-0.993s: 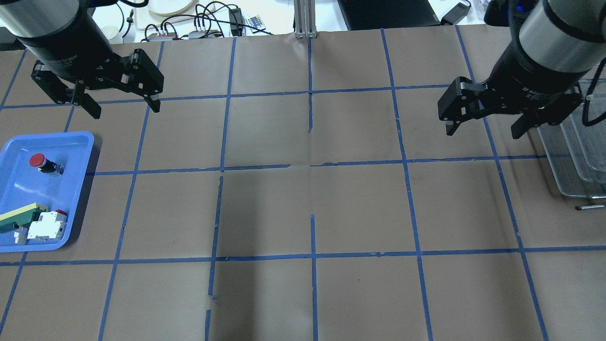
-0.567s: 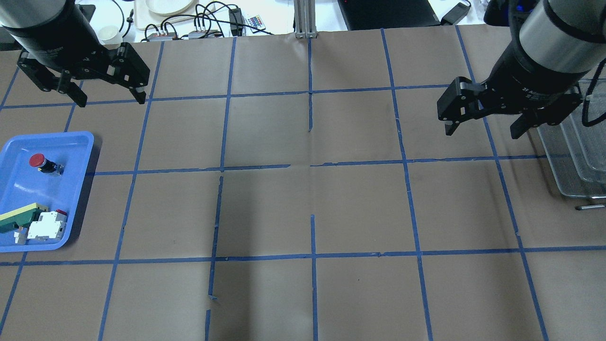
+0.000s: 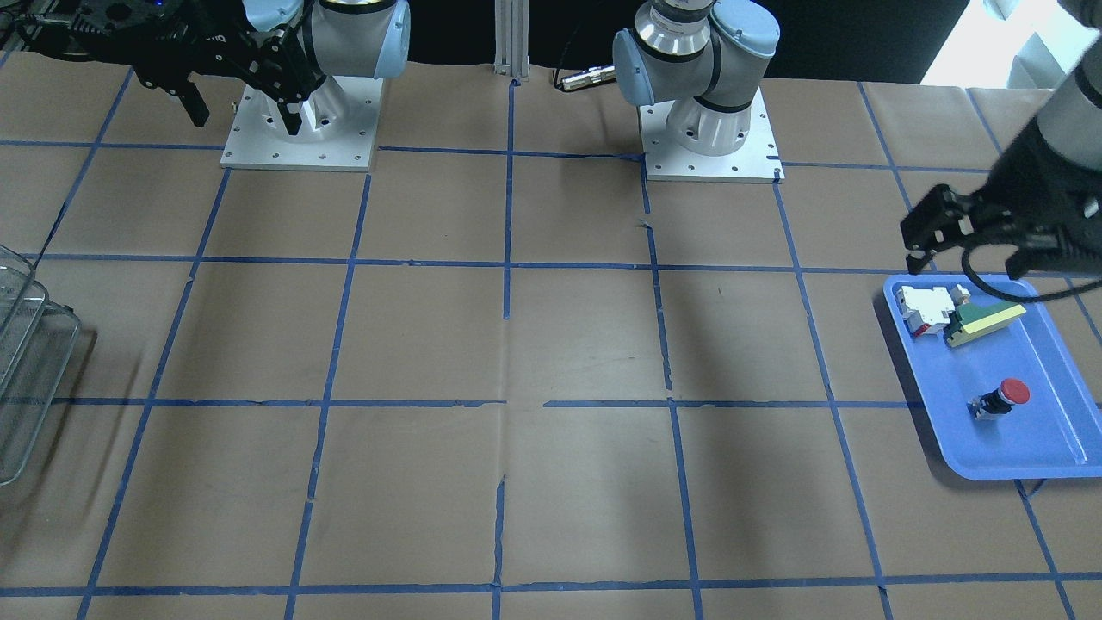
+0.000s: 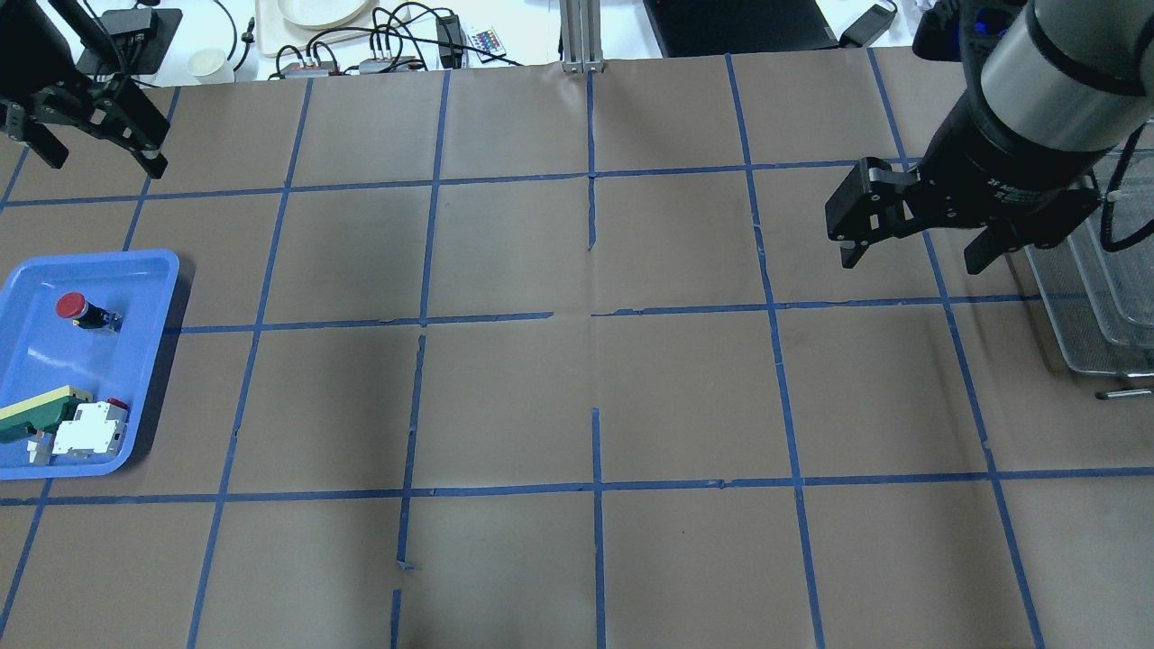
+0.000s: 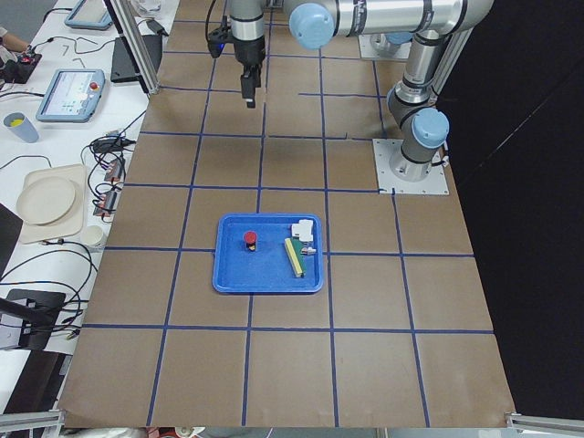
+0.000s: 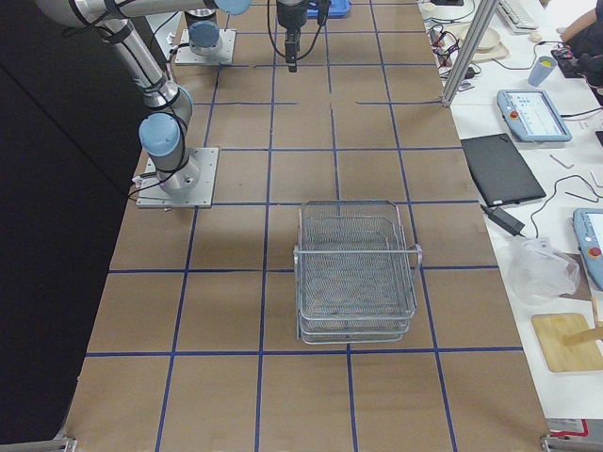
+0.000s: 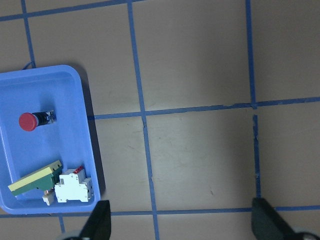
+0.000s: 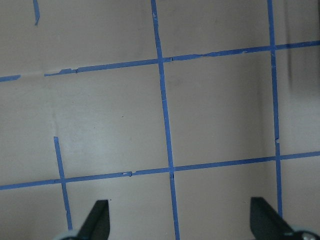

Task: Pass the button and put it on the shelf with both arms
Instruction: 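Lower the left gripper and grasp the red push button in the tray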

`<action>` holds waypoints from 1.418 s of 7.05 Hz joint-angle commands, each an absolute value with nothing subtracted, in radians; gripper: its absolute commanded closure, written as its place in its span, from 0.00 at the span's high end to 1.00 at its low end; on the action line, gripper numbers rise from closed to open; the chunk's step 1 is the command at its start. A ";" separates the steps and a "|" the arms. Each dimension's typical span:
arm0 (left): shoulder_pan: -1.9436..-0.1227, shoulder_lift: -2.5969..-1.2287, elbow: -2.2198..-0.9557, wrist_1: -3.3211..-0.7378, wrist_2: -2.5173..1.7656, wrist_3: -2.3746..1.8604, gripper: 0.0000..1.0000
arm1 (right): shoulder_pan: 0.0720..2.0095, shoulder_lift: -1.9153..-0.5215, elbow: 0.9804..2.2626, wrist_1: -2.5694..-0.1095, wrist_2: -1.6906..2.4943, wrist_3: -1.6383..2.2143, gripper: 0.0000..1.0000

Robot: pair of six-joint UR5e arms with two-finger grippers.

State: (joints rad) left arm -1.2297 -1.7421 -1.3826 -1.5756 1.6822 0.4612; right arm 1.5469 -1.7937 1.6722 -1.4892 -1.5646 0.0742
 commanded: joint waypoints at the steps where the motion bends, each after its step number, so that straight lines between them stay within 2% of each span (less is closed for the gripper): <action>1: -1.085 -1.876 -1.400 -1.415 1.654 0.643 1.00 | 1.548 -1.793 1.677 -1.488 -1.571 0.074 1.00; 3: -0.978 -1.986 -1.400 -1.239 1.608 0.916 1.00 | 1.548 -1.792 1.677 -1.488 -1.574 0.075 1.00; 6: -0.908 -2.049 -1.429 -1.180 1.546 1.087 1.00 | 1.548 -1.784 1.677 -1.500 -1.572 0.077 1.00; 10: -0.816 -2.054 -1.613 -1.045 1.476 1.144 1.00 | 1.540 -1.781 1.675 -1.513 -1.569 0.078 1.00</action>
State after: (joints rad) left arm -0.8295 -2.0544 -1.5510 -1.0982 1.4873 1.1491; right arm 1.5414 -1.7821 1.6757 -1.5110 -1.5719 0.0768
